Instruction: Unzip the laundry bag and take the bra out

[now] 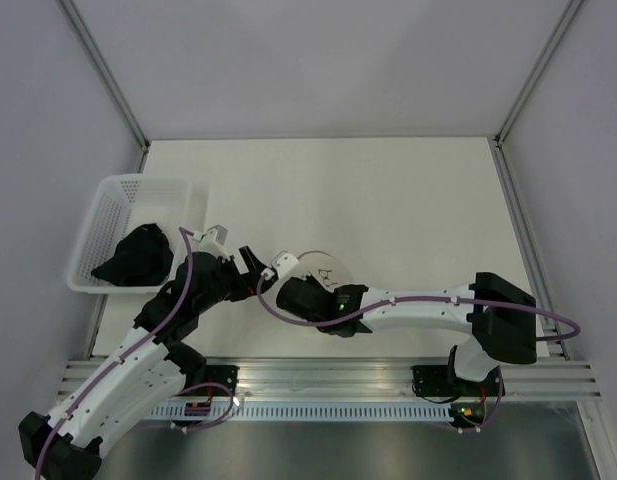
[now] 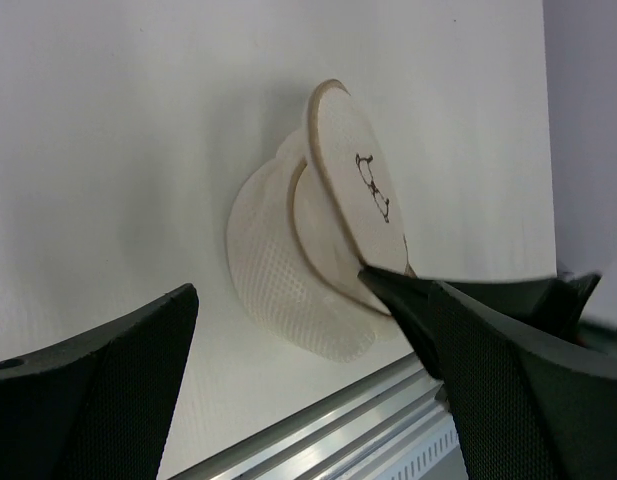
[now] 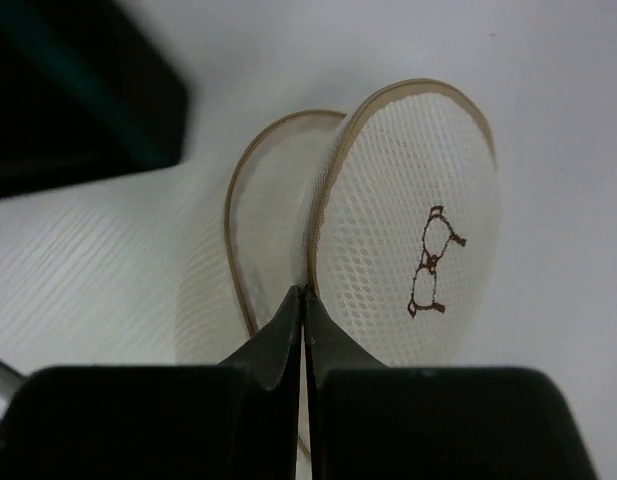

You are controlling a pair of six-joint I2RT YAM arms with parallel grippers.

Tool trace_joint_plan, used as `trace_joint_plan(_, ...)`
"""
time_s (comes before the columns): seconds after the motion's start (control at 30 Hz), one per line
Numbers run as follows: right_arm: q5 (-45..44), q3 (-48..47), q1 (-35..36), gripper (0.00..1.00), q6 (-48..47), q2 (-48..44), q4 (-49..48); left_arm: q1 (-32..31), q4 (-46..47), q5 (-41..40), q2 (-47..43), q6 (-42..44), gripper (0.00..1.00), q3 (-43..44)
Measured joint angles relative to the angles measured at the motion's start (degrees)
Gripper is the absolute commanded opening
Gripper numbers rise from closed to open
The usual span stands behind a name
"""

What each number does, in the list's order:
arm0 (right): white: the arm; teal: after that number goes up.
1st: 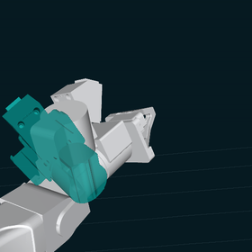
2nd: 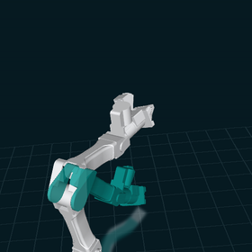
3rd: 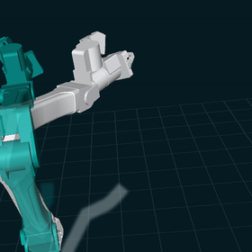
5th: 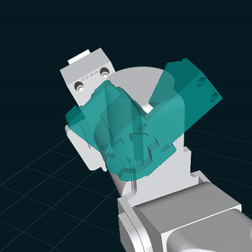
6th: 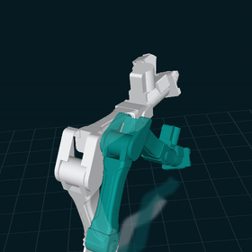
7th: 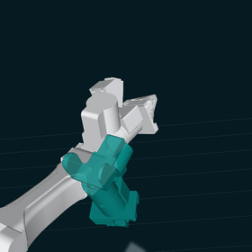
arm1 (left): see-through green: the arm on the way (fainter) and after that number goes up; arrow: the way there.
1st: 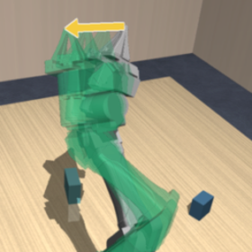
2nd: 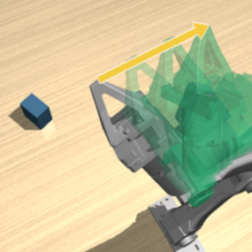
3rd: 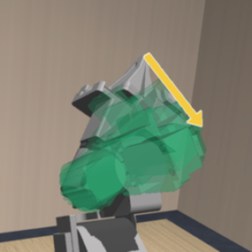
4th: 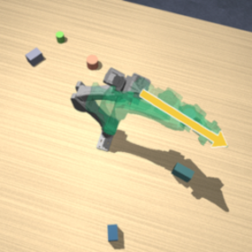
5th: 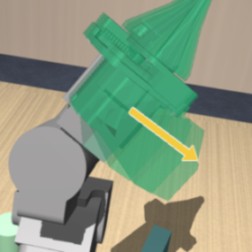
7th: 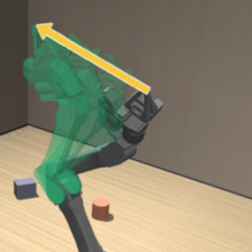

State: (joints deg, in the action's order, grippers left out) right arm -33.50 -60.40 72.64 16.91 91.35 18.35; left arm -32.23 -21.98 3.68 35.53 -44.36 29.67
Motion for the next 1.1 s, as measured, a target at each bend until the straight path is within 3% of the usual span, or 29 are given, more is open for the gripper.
trace_joint_plan(0.1, 0.37, -0.17, 3.69, 0.0, -2.32, 1.95, -0.35, 0.0, -1.33, -1.11, -0.52, -0.83, 0.99, -0.81)
trace_joint_plan(0.13, 0.59, -0.17, 4.24, 0.05, -2.73, 1.99, -0.42, 0.0, -2.14, -1.49, -0.96, -1.09, 1.0, -1.14)
trace_joint_plan(0.17, 0.81, -0.2, 4.42, 0.24, -3.89, 1.99, -0.68, 0.0, -2.38, -1.95, -1.33, -1.38, 1.0, -1.49)
trace_joint_plan(0.2, 0.94, -0.2, 4.61, 0.24, -4.15, 1.99, -0.79, 0.0, -2.4, -2.36, -1.6, -1.62, 1.0, -1.7)
trace_joint_plan(0.23, 1.51, -0.22, 4.96, 0.45, -4.81, 1.97, -1.03, 0.0, -2.43, -3.04, -1.77, -1.79, 1.0, -1.88)
trace_joint_plan(0.3, 3.04, -0.22, 5.73, 0.63, -5.46, 1.7, -1.25, -0.02, -2.4, -3.72, -1.97, -2.34, 1.0, -2.01)
trace_joint_plan(0.33, 3.85, -0.07, 6.08, 0.82, -5.81, 1.22, -1.22, -0.02, -2.38, -3.89, -1.97, -2.56, 1.0, -2.01)
trace_joint_plan(0.4, 5.4, 0.92, 6.43, 0.96, -6.27, -0.98, -1.57, 0.0, -2.38, -4.39, -2.03, -2.91, 1.0, -2.01)
trace_joint_plan(0.67, 4.31, 4.7, 6.36, 0.98, -5.05, -14.12, -3.04, -0.02, -2.38, -5.73, -2.38, -3.78, 1.0, -2.01)
trace_joint_plan(1.1, 12.52, 8.55, 0.15, 0.98, -1.66, -3.19, -4.7, -0.02, -3.98, -7.82, -5.05, -4.26, 1.0, -2.01)
